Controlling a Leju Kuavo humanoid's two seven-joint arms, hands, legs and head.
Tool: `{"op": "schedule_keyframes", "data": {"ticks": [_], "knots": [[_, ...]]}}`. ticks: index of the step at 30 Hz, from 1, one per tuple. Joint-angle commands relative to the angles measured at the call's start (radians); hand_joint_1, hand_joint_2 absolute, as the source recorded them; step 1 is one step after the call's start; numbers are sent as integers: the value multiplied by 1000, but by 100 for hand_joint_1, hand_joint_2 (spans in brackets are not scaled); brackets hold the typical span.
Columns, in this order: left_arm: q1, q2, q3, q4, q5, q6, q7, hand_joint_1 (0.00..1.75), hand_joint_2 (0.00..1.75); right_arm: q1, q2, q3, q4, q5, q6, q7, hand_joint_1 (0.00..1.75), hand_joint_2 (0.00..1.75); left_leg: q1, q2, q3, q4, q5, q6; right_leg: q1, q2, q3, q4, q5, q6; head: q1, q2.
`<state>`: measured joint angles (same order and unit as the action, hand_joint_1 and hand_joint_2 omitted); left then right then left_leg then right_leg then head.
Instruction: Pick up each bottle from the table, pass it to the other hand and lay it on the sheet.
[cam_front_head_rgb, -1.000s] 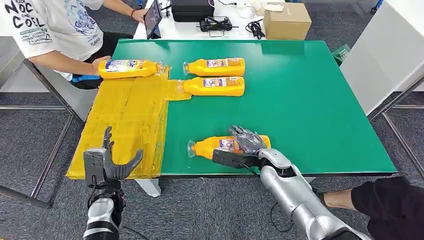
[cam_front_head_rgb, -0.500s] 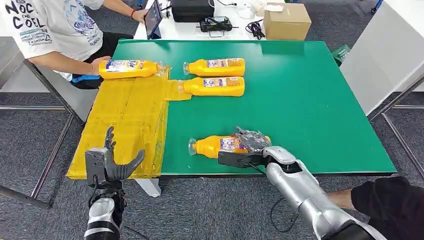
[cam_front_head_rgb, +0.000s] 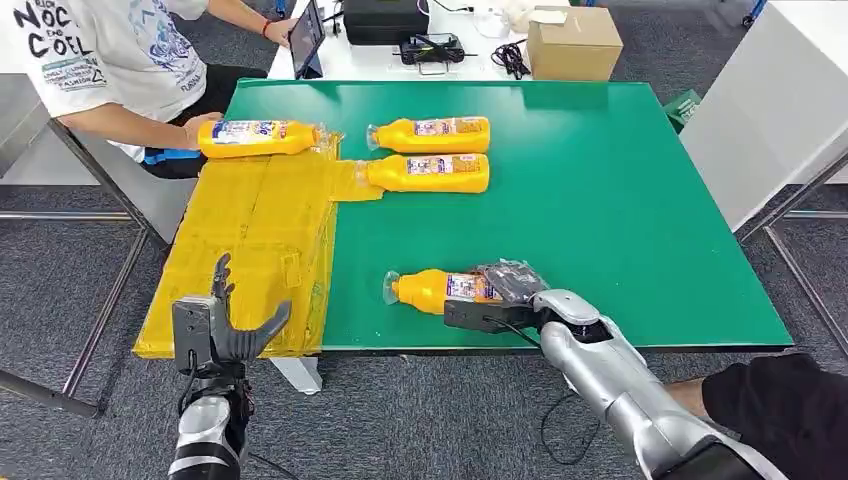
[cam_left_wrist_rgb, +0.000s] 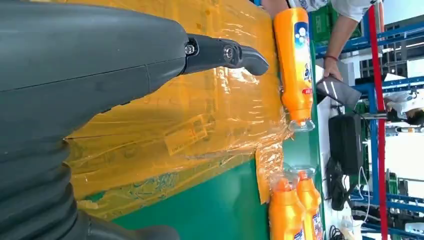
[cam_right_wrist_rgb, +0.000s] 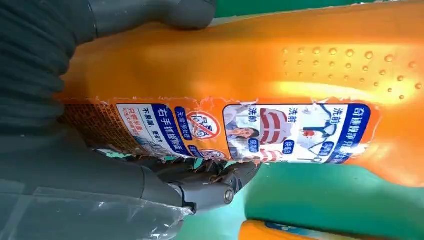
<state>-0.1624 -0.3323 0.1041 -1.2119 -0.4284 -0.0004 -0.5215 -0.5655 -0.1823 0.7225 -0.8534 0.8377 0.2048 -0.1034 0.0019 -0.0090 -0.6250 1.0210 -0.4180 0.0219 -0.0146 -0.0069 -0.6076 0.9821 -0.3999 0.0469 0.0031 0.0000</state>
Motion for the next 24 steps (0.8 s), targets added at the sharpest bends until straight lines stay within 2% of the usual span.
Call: {"op": "schedule_keyframes", "data": {"ticks": [1,4,7,9,10,11,12,13,15,18,20,24], "knots": [[-8,-10,-1,47,4,-3,5,0,175,46,-14,7,-15,-33,-39,-5,175,175,1,-1,7,-1,-2,-1,1,-1,7,-1,-3,-2,0,0],[2,-17,-1,27,6,-3,11,0,175,174,77,-143,-163,-40,-188,4,175,175,1,-1,5,-2,-1,-1,1,-1,5,-2,-2,-2,0,0],[26,-17,-32,-22,37,6,33,0,175,326,227,-326,-428,-17,-333,-12,175,175,2,1,6,-2,-3,-2,2,1,6,-2,-3,-3,0,0],[41,-17,-54,-50,63,7,51,0,175,386,306,-421,-584,-12,-392,-37,175,175,1,2,1,0,-3,-2,1,2,1,1,-2,-2,0,0],[49,-17,-69,-65,87,1,65,0,175,412,333,-463,-673,28,-417,-40,175,175,2,4,7,1,-7,-4,2,4,5,3,-6,-5,0,0],[50,-17,-80,-64,107,-13,73,0,175,431,371,-514,-731,-4,-440,-82,175,175,1,5,3,1,-6,-3,1,5,1,5,-5,-4,0,0],[50,-17,-95,-61,134,-29,81,0,175,445,383,-548,-773,-11,-438,-93,175,175,0,3,-2,1,-3,-2,1,3,-4,4,-3,-2,-1,0],[51,-17,-119,-58,169,-57,88,0,175,464,409,-598,-818,-33,-481,-168,175,175,1,1,-1,2,-5,-3,2,1,-2,4,-5,-3,-1,0],[55,-17,-164,-53,258,-123,114,0,175,492,421,-654,-852,-75,-518,-251,175,175,2,-4,-2,1,-3,-2,2,-3,-2,3,-5,-2,-1,0],[59,-15,-209,-51,318,-191,123,0,175,516,421,-681,-854,-113,-554,-327,175,175,2,-4,-2,0,-2,0,2,-4,-1,0,-3,-1,0,0],[60,-16,-215,-53,317,-190,122,0,175,520,421,-685,-850,-118,-559,-337,175,175,1,-3,-1,-1,-2,0,1,-2,0,0,-3,-2,0,0],[69,13,-276,-71,417,-297,131,0,175,534,426,-703,-837,-151,-594,-393,175,175,-1,-1,-2,-1,-2,-1,-2,-1,-2,-1,-2,-1,0,0]]}}
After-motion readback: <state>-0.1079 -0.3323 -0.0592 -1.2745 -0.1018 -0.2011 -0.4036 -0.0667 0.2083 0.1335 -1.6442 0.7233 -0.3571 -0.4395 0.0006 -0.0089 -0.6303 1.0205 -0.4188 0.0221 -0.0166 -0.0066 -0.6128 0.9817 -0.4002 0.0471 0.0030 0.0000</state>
